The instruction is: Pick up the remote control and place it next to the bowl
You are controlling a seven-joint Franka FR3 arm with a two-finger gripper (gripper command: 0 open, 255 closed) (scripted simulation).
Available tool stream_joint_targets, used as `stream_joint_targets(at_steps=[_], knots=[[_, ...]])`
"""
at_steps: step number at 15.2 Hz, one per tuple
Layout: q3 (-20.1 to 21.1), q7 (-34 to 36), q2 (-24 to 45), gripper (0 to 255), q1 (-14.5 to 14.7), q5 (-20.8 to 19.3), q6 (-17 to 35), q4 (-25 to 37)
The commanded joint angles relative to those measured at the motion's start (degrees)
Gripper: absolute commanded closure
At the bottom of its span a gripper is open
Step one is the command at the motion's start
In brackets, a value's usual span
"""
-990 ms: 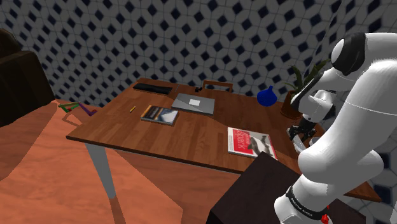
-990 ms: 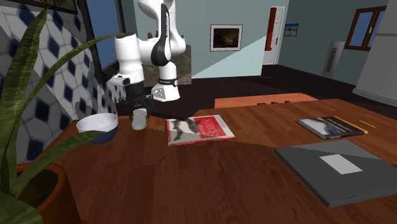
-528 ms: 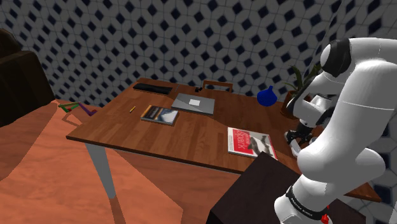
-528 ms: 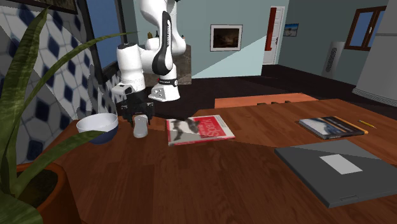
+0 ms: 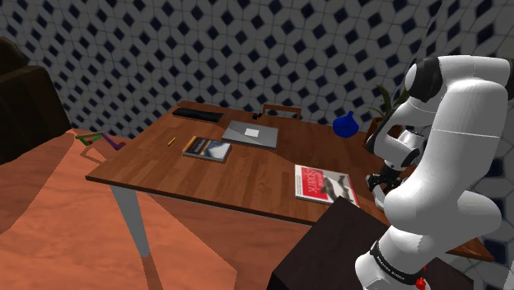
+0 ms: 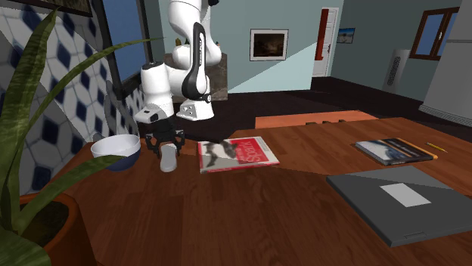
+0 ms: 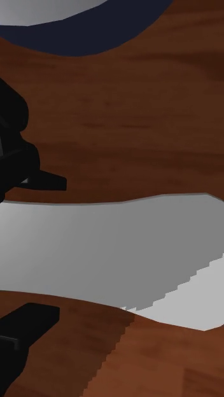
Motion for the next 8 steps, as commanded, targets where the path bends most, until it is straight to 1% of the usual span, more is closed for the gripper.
stream_joint_targets(at_steps=[1,5,6,8], knots=[[0.1,-0.1,0.1,255,-0.1,0.2,0.1,0.0],[0.1,-0.1,0.1,255,-0.1,0.2,0.1,0.0],[0.1,-0.1,0.1,0,-0.1,0.2,0.1,0.0],[0.1,-0.1,0.1,0,-0.1,0.2,0.1,0.0]])
